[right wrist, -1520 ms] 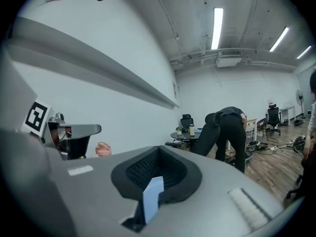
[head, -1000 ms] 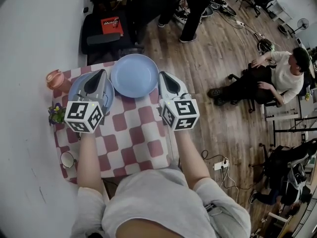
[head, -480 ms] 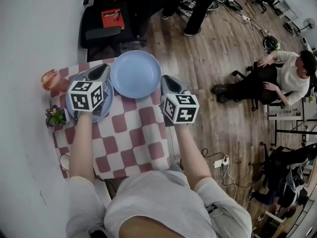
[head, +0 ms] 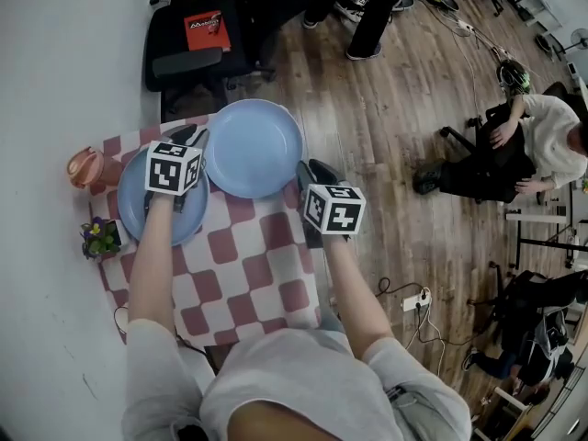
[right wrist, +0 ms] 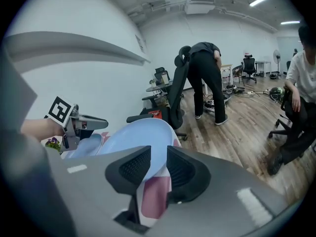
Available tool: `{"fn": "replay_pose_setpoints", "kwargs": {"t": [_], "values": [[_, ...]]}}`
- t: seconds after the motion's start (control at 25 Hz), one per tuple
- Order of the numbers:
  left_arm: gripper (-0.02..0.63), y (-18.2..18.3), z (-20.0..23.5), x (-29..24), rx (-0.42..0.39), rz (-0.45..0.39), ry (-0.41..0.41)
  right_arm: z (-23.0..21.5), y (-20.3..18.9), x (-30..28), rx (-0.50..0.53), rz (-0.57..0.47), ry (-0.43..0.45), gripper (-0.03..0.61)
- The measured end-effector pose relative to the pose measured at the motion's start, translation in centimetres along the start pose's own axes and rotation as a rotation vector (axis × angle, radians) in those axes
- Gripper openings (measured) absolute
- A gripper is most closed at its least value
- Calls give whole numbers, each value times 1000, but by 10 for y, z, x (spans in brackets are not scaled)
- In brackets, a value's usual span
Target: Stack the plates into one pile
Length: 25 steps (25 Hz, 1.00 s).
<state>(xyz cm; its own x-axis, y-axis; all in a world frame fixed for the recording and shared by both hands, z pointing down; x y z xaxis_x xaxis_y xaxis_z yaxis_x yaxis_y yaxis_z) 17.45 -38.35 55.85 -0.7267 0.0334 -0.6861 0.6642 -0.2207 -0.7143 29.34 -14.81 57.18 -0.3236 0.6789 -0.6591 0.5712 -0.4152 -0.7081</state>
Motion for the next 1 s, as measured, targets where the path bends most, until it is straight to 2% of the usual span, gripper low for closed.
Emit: {"fn": "replay_pose_setpoints", "kwargs": {"t": [0.32,0.6,0.72,0.84,1.0], "values": [[125,-15,16,-45,-33,149,-18,-8,-24,-29,-80,76,-4,147],[127,-27,23,-59,-104,261,1,-5,-32,-47,-82,108,17,152],[115,-27,19,-61,-140,285,-18,-2,-32,-51,-89,113,13,118],[74,-29,14,-62,-183,315,-26,-3,-29,-50,-127,106,9,102],[68,-30,13,-61,-165,314,-13,-3,-24,-46,-148,98,4,88]]}}
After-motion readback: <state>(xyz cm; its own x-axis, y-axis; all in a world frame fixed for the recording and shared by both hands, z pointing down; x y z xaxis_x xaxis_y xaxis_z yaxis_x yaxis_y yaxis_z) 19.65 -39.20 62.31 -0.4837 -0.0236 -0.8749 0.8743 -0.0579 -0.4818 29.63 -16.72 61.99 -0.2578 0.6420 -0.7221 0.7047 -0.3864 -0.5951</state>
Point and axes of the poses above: the fingertips, and each gripper's own axes: x backward along the fingers, z to its left, y out of its top, the point moved 3 cm from there along x, backward along the fingers, and after that the axes turned 7 degrees about -y, right-handed, at the moved point
